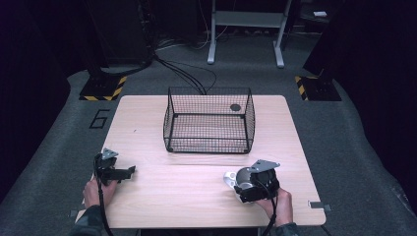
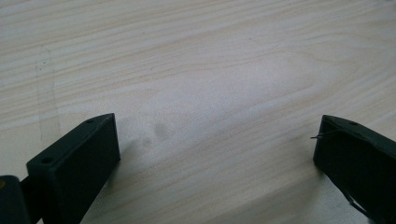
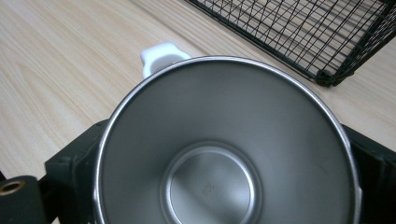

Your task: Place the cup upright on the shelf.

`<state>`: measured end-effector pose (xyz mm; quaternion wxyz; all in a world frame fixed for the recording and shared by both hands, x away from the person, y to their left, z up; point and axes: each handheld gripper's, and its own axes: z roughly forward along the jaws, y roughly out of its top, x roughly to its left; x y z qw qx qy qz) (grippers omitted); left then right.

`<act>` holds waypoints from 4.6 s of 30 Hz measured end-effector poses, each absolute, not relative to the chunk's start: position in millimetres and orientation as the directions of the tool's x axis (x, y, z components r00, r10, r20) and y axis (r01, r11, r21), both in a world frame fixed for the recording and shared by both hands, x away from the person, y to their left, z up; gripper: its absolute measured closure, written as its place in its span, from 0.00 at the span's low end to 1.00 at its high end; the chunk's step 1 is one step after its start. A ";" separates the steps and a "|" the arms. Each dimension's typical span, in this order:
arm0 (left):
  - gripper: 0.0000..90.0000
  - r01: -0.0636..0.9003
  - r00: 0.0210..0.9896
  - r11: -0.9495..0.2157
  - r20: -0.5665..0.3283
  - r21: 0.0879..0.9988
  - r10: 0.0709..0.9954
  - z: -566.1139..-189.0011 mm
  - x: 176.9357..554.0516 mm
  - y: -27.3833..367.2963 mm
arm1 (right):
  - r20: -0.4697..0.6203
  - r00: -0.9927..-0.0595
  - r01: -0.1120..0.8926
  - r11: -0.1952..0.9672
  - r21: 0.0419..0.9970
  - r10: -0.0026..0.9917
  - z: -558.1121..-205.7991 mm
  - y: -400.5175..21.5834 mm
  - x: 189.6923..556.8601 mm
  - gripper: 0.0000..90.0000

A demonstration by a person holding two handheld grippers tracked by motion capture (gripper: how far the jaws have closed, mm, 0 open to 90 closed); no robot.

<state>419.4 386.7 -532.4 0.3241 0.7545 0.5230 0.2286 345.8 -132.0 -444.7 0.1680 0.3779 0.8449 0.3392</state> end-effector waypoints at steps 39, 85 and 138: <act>0.00 0.641 0.349 -0.243 0.006 0.728 0.937 -532.3 419.4 386.7 | -0.059 -0.666 0.488 0.493 0.720 0.744 -408.6 -121.4 371.8 0.06; 0.00 0.643 0.353 -0.249 0.008 0.725 0.936 -531.9 419.2 386.7 | -0.061 -0.711 0.416 0.489 0.767 0.700 -334.7 -87.6 439.0 0.06; 0.00 0.644 0.351 -0.242 0.001 0.726 0.936 -532.3 419.6 385.6 | -0.037 -0.692 0.478 0.496 0.725 0.721 -337.5 -49.0 534.2 0.06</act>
